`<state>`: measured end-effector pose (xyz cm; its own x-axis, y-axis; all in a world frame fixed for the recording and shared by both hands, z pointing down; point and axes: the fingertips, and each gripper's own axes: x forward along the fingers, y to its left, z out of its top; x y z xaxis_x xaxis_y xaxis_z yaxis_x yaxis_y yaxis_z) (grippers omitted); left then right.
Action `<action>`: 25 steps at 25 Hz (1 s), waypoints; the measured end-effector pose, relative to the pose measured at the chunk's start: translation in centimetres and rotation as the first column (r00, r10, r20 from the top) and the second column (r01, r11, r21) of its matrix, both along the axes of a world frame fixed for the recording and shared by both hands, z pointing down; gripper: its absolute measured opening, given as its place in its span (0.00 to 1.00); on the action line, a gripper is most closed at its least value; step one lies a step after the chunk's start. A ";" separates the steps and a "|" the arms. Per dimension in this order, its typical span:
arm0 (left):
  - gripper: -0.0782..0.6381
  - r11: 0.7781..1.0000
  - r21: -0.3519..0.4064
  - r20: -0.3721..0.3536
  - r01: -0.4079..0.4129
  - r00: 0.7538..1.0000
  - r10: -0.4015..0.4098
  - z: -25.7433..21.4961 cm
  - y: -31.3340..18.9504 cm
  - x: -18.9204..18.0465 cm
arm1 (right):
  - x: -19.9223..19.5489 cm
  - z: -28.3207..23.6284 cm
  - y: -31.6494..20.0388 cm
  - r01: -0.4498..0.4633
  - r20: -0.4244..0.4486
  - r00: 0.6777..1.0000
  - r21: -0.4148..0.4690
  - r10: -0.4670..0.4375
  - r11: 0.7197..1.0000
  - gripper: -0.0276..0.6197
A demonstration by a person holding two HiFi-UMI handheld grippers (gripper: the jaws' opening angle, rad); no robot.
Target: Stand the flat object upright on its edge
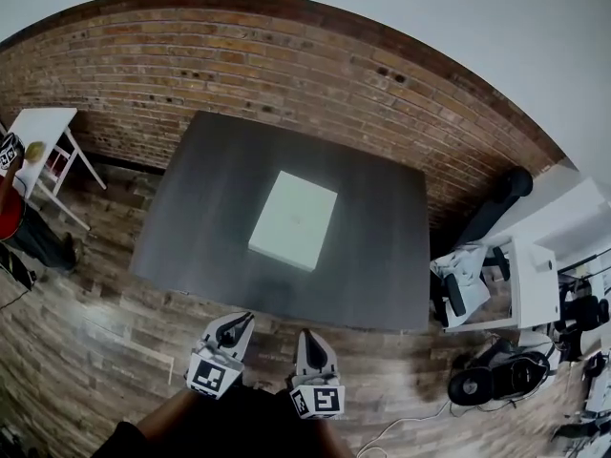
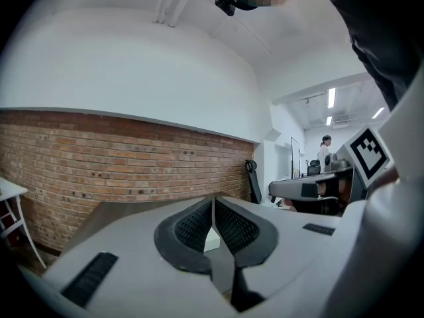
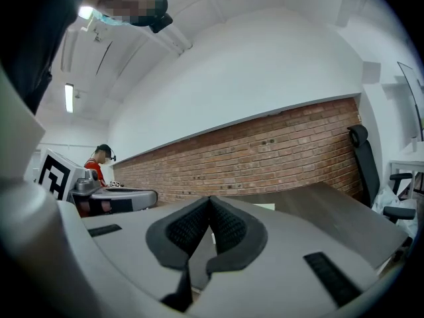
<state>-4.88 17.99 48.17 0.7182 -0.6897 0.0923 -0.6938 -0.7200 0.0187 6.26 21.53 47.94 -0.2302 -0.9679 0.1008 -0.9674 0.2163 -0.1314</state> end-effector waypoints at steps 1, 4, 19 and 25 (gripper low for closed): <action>0.17 1.000 -0.001 0.001 -0.007 1.000 0.007 -0.2 -0.9 -0.2 | -0.2 -0.1 -0.9 -0.008 -0.001 1.000 -0.006 0.008 1.000 0.08; 0.17 1.000 -0.003 -0.008 -0.022 1.000 0.022 -0.5 -3.7 -1.0 | -1.0 -0.2 -3.4 -0.021 -0.006 1.000 -0.013 0.021 1.000 0.08; 0.17 0.993 -0.025 0.030 -0.116 0.993 0.117 1.3 -13.1 -3.5 | -2.2 1.2 -12.0 -0.136 -0.023 0.991 -0.047 0.135 0.990 0.08; 0.17 0.993 -0.060 0.044 -0.097 0.994 0.100 3.3 -15.5 -2.7 | -0.6 2.1 -13.6 -0.146 -0.038 0.989 -0.070 0.144 0.987 0.08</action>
<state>-7.59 2.50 51.44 0.7765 -0.6083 0.1645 -0.6205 -0.7836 0.0312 5.67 7.96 50.03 -0.0834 -0.9808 0.1765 -0.9919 0.0646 -0.1095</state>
